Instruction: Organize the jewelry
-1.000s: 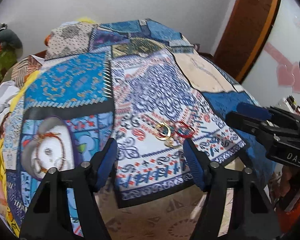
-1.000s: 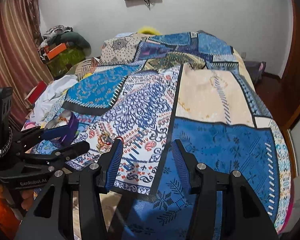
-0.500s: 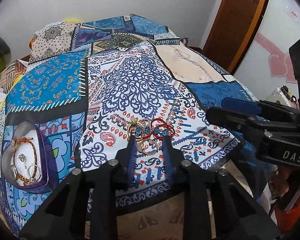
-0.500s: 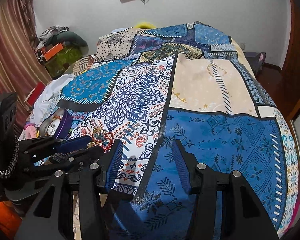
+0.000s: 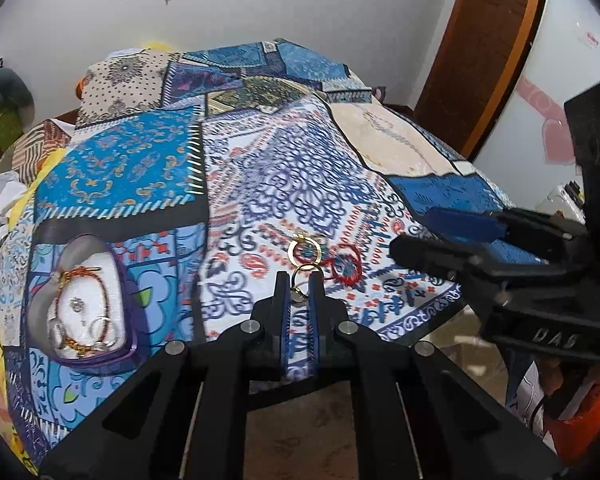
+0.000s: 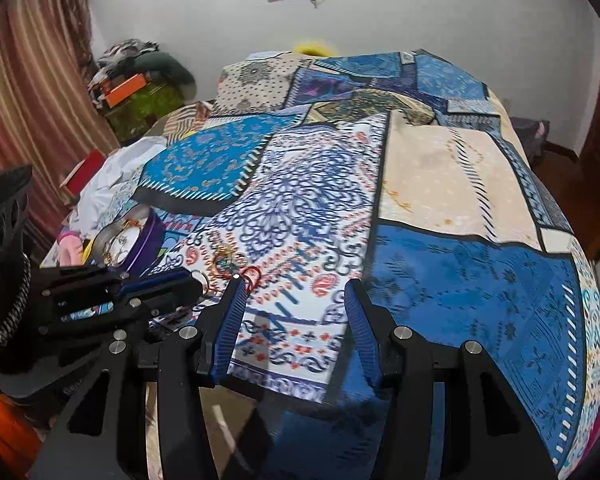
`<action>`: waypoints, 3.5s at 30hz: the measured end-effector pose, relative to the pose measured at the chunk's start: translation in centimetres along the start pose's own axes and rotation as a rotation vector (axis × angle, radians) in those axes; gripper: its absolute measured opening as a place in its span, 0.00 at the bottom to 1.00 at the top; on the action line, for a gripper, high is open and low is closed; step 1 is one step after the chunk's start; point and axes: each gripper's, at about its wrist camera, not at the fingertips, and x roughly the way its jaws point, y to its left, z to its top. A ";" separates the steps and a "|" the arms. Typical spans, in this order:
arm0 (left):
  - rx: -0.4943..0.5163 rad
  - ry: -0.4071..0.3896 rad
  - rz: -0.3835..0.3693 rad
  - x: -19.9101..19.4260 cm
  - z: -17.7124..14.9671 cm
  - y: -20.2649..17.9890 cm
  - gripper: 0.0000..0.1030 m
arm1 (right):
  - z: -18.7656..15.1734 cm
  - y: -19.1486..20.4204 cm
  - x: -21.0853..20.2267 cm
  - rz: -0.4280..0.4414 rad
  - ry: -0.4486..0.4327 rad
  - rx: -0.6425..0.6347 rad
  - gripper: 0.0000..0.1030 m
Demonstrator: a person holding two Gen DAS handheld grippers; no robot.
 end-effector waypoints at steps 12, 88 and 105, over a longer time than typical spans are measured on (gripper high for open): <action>-0.027 -0.048 -0.016 -1.9 0.2 1.5 0.07 | 0.9 2.3 1.7 0.034 0.016 -0.060 0.44; -0.017 -0.107 0.004 -3.7 -1.2 3.4 0.16 | 3.1 4.6 5.5 0.061 0.146 -0.184 0.18; -0.031 -0.132 0.029 -5.3 -0.9 3.5 0.16 | 3.7 4.0 2.6 0.090 0.035 -0.117 0.09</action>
